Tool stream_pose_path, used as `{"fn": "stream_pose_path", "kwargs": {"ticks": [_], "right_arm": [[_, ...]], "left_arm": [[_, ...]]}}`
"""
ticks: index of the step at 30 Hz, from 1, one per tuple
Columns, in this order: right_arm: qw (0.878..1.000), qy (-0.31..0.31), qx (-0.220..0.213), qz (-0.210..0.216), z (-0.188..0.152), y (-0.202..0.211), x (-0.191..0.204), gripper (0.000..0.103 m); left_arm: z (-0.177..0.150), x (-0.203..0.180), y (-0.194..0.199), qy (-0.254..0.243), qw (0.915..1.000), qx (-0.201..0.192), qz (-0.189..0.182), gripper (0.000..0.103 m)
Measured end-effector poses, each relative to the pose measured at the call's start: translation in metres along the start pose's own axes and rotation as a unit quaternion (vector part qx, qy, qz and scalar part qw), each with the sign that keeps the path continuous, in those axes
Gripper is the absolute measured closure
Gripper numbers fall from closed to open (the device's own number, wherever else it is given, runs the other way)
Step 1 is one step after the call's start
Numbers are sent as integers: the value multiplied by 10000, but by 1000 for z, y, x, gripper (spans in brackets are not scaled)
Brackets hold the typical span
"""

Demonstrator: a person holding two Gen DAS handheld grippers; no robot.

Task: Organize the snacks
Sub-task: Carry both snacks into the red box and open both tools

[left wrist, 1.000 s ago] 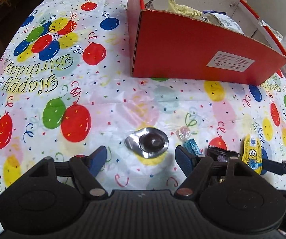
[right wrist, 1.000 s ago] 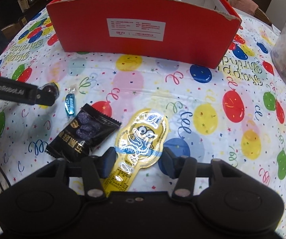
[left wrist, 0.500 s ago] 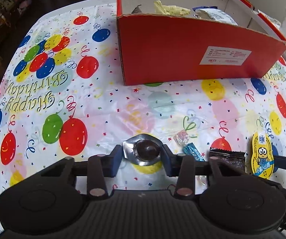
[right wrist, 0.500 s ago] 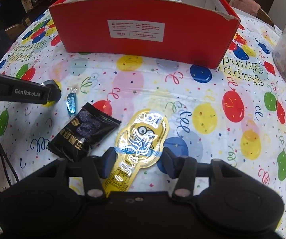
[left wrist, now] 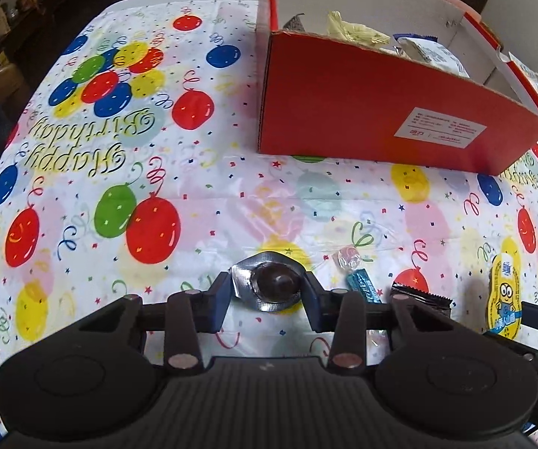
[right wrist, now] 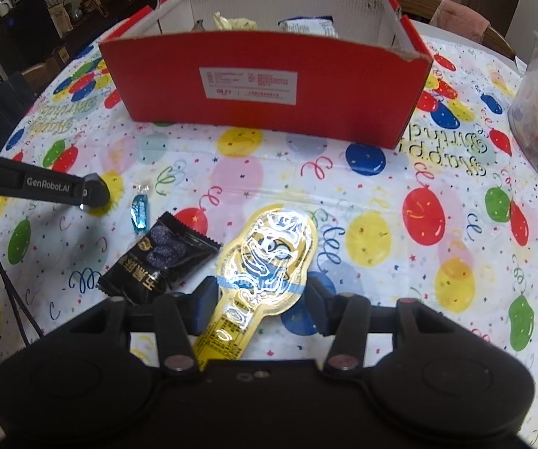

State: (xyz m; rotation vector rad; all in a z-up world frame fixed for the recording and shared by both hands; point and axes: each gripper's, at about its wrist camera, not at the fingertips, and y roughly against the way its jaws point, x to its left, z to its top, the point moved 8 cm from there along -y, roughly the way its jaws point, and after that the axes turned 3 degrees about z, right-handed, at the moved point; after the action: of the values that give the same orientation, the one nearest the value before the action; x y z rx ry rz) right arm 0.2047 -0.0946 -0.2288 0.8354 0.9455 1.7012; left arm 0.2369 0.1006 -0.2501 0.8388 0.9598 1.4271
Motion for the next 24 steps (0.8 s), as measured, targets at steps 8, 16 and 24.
{"fn": "stream_pose_path", "kwargs": {"ticks": [8, 16, 24], "right_arm": [[9995, 67, -307, 86, 13, 25, -9, 54], [9975, 227, -632, 214, 43, 52, -17, 54], [9939, 126, -1030, 361, 98, 75, -38, 54]], "left_arm": [[4, -9, 28, 143, 9998, -101, -84, 63], [23, -24, 57, 118, 9993, -327, -150, 63], [64, -40, 78, 78, 9975, -667, -229, 63]]}}
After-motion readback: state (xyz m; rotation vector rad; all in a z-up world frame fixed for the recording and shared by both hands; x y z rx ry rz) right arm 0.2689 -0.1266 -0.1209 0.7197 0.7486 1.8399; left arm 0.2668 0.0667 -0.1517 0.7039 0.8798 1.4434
